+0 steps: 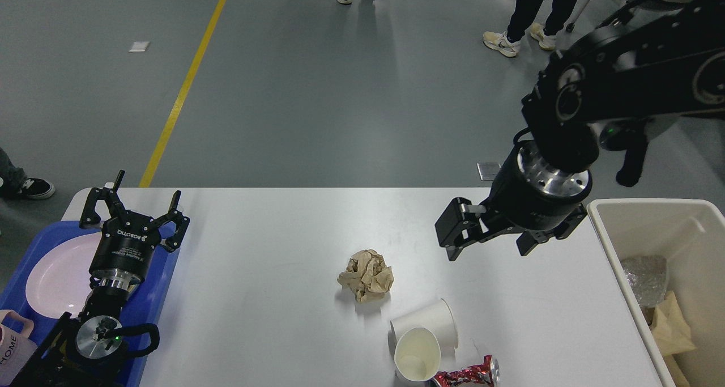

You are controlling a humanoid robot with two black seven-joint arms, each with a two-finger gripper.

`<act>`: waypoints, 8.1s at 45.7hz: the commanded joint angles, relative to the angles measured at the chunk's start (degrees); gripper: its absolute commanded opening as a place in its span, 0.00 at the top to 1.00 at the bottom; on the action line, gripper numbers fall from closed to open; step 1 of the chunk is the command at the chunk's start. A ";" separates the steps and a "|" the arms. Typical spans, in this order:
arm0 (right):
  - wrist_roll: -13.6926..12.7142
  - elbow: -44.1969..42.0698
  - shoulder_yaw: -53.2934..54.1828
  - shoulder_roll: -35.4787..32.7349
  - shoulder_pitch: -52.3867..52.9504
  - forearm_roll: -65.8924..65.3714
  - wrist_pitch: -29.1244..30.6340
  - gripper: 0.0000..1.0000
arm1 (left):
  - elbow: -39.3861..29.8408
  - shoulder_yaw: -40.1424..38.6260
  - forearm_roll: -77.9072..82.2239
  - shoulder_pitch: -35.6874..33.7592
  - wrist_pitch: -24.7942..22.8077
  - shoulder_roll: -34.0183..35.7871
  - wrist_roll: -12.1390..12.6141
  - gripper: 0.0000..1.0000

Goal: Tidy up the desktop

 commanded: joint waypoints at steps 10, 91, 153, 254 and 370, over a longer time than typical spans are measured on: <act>-0.08 -0.99 3.65 3.22 -8.37 -0.97 -8.85 0.00 | 0.00 0.00 0.00 0.00 0.02 -0.02 0.00 0.03; -1.93 -11.01 -0.66 15.71 -41.33 -9.23 -31.97 0.97 | 0.00 0.00 0.00 0.00 0.02 -0.02 0.00 0.03; -1.40 -6.09 1.19 1.65 -10.41 8.34 -3.76 1.00 | 0.00 0.00 0.00 0.00 -0.07 -0.02 0.00 0.03; -1.84 -88.44 -0.57 -13.12 -100.48 5.80 -39.70 1.00 | 0.00 0.00 0.00 0.00 0.02 -0.02 0.00 0.03; -2.02 -3.71 -10.68 -7.32 2.97 0.61 2.93 0.00 | 0.00 0.00 0.00 0.00 -0.06 -0.02 0.00 0.03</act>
